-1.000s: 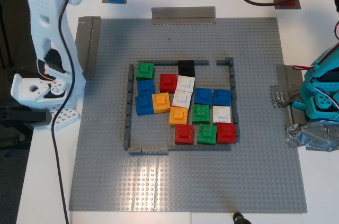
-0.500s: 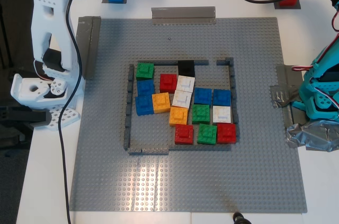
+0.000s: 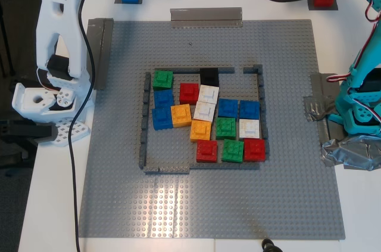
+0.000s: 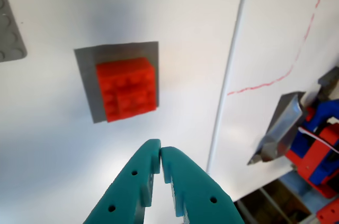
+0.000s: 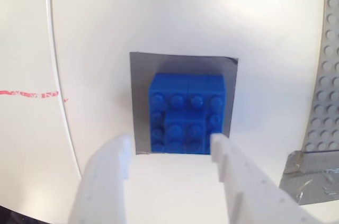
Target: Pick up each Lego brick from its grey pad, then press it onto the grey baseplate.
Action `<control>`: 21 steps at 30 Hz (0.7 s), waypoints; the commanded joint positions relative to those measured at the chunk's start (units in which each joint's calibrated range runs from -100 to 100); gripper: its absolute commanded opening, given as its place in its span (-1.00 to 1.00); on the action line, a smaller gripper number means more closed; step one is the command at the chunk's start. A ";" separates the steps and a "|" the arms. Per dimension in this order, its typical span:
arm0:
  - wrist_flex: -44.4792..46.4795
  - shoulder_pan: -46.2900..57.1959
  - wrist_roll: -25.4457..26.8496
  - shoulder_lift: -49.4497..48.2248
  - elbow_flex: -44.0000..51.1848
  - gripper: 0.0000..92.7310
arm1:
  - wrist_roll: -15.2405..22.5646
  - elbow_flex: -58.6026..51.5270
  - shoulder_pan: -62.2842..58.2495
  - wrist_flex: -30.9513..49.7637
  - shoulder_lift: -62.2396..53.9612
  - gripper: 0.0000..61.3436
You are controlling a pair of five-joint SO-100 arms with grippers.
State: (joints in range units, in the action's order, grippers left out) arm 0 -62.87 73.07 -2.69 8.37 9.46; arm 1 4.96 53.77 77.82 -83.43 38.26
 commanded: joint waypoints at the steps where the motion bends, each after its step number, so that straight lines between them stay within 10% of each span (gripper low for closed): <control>1: 1.36 1.04 0.08 1.76 6.20 -1.00 | 0.05 4.69 0.85 0.11 -1.00 -0.22; 21: 0.54 1.11 0.13 10.52 12.70 -0.75 | 0.53 7.49 -0.31 -1.52 1.23 -0.25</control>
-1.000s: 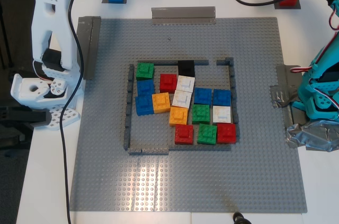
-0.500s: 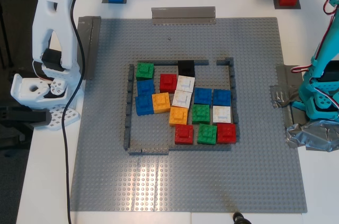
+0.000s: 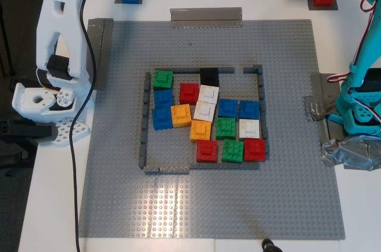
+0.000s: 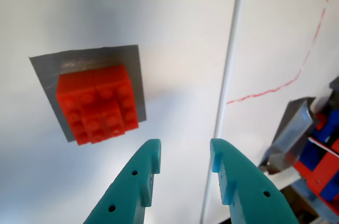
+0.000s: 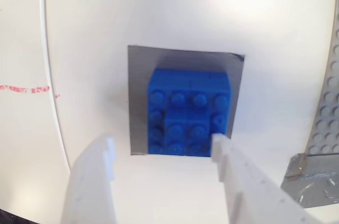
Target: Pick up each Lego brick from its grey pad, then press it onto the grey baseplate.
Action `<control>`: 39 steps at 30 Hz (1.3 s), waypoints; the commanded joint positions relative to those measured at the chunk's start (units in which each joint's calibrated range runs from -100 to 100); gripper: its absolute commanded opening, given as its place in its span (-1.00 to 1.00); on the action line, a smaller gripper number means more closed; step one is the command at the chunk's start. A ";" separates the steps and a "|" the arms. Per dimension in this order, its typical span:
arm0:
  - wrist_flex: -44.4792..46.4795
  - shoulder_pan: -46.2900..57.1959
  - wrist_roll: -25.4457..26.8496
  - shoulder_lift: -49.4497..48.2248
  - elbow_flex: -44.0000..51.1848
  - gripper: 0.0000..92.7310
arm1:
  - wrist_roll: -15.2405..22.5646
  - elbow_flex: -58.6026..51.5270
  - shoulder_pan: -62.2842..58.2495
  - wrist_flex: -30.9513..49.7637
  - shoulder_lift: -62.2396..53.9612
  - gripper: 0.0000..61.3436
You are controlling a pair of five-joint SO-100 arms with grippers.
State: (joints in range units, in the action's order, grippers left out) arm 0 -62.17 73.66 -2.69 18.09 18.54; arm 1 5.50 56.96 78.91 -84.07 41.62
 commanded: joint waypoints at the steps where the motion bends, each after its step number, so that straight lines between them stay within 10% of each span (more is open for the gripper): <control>1: -0.15 0.52 0.18 1.40 3.99 -0.75 | 0.00 4.30 -1.61 -1.04 -2.22 -0.25; 10: -4.22 0.88 -0.17 3.28 8.69 -0.60 | -0.05 4.30 -2.56 -1.20 -2.65 -0.26; 21: -31.48 -1.08 -0.31 3.97 28.82 -0.60 | 0.09 4.75 -2.41 -0.14 -2.14 -0.28; 39: -30.83 0.37 1.10 12.98 33.43 -0.60 | -0.20 4.48 -1.40 -0.39 -0.59 -0.32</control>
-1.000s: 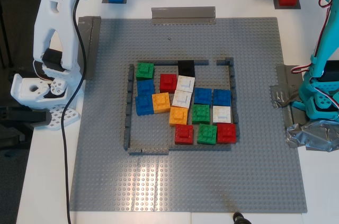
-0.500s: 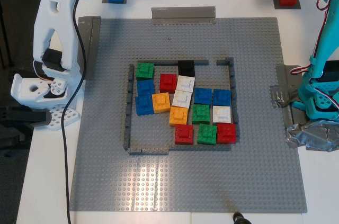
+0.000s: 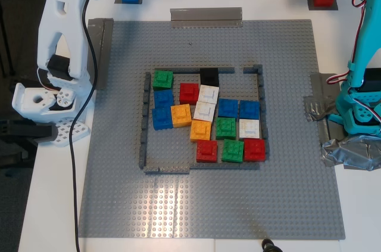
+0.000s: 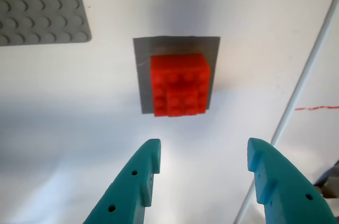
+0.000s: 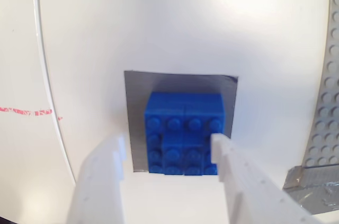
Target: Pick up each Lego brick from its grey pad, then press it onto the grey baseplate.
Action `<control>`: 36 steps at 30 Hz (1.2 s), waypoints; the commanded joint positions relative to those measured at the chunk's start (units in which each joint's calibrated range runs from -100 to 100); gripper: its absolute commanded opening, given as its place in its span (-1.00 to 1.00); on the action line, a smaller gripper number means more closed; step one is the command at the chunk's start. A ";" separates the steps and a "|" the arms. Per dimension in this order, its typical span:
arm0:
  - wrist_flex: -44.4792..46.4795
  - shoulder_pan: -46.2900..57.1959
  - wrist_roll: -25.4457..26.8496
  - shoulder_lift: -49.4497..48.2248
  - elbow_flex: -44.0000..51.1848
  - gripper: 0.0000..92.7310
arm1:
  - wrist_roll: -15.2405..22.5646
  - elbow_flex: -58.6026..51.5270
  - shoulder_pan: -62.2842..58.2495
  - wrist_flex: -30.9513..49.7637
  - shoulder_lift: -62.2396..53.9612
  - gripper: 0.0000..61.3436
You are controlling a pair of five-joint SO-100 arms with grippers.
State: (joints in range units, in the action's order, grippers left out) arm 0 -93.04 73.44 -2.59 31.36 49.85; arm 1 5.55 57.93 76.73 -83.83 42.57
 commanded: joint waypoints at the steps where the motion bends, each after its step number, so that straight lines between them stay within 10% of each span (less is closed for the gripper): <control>1: 0.04 0.67 1.00 -0.20 1.75 -0.60 | -0.25 3.51 0.93 -0.47 -1.54 -0.33; 15: -0.61 1.39 2.71 -0.03 1.57 -0.60 | -0.10 3.79 1.66 -0.79 -1.37 -0.44; 17: -0.61 1.39 2.81 -0.03 1.57 -0.60 | -0.10 3.79 1.66 -0.79 -1.37 -0.77; 24: -0.61 2.04 3.73 -0.03 -2.86 -0.60 | -0.34 4.15 1.36 -0.47 -1.46 -0.99; 36: 0.12 2.84 4.27 -0.03 -5.02 -0.60 | -0.78 3.24 -0.96 -0.06 -7.55 -0.99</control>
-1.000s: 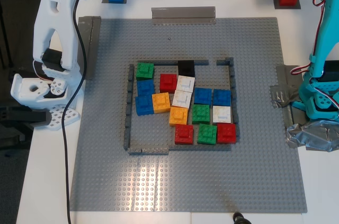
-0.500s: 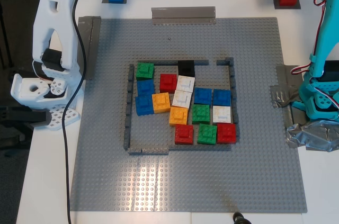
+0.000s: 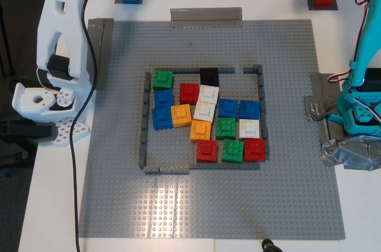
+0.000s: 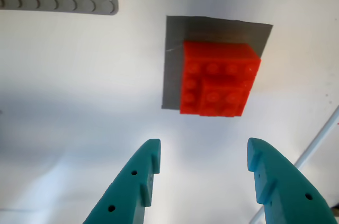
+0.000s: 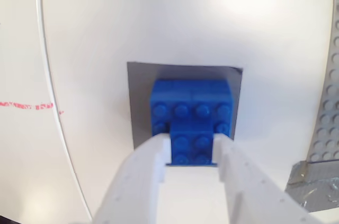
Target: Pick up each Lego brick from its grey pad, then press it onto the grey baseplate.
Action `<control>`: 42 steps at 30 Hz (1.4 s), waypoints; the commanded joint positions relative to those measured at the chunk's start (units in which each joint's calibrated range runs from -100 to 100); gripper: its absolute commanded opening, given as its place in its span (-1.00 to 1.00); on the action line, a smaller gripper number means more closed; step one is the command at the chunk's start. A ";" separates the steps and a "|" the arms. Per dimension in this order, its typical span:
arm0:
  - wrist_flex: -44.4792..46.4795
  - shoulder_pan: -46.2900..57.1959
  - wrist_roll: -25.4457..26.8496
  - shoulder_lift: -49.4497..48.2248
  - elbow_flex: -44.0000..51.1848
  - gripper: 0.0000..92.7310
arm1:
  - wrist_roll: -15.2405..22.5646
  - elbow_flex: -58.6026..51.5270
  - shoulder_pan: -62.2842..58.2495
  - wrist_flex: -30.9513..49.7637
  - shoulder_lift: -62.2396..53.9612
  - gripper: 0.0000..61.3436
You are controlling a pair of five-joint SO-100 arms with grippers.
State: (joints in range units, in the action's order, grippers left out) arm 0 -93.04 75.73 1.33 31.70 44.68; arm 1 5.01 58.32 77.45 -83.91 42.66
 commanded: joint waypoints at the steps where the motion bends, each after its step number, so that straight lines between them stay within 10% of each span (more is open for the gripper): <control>1: 0.37 0.55 0.40 -0.37 0.24 -0.60 | -0.44 2.31 -2.19 0.26 -8.84 -0.99; 42: 7.61 0.19 0.11 2.03 -3.01 -0.61 | -9.48 -41.03 -35.78 -2.83 -50.56 -0.99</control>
State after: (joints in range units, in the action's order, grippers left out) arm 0 -85.65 75.80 1.33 34.23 40.49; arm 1 -3.05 20.12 46.09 -86.40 0.78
